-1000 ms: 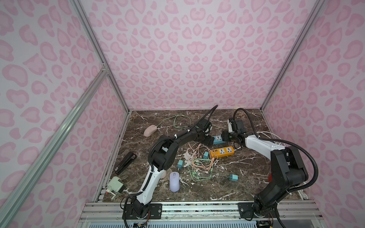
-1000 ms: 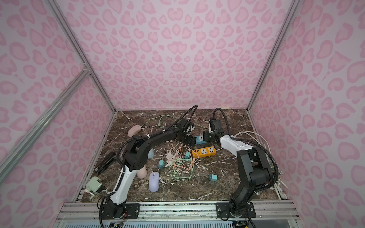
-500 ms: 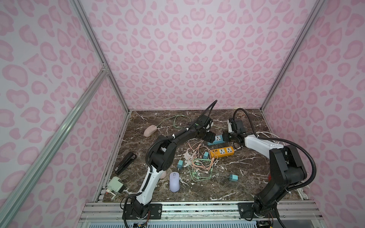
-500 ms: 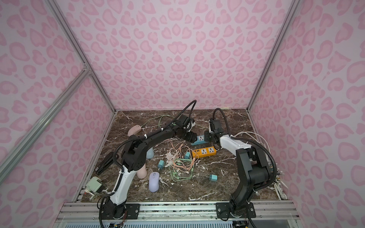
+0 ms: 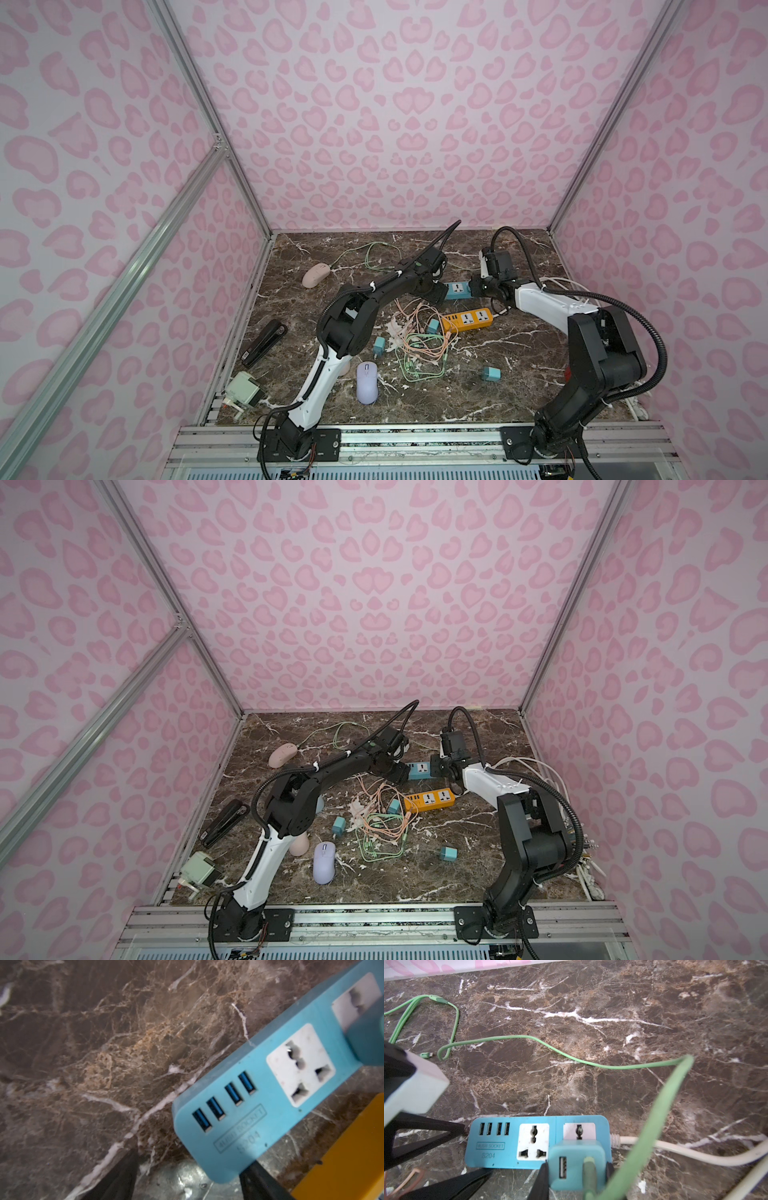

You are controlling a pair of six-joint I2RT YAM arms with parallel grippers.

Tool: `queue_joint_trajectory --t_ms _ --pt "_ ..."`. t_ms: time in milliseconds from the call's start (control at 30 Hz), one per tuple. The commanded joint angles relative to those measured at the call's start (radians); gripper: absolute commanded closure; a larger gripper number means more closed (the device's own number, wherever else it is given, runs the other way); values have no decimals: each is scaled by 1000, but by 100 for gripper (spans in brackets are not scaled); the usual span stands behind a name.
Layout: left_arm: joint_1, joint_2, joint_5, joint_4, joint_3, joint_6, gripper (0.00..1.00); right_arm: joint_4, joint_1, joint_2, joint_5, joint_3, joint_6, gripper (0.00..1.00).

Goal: Unplug the wireless mouse
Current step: Remove the plug from the socket.

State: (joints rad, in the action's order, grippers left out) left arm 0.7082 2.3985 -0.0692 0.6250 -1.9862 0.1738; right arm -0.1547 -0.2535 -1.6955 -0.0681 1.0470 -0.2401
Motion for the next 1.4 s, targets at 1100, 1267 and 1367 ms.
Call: queue_joint_trajectory --t_ms 1100,1267,1367 --pt "7 67 8 102 -182 -18 23 -38 -27 82 56 24 -18 90" --pt "7 -34 -41 46 -117 -7 22 -66 -30 127 31 28 -19 90" --pt "5 -268 -138 -228 158 -36 22 -83 -24 189 -50 13 -22 90"
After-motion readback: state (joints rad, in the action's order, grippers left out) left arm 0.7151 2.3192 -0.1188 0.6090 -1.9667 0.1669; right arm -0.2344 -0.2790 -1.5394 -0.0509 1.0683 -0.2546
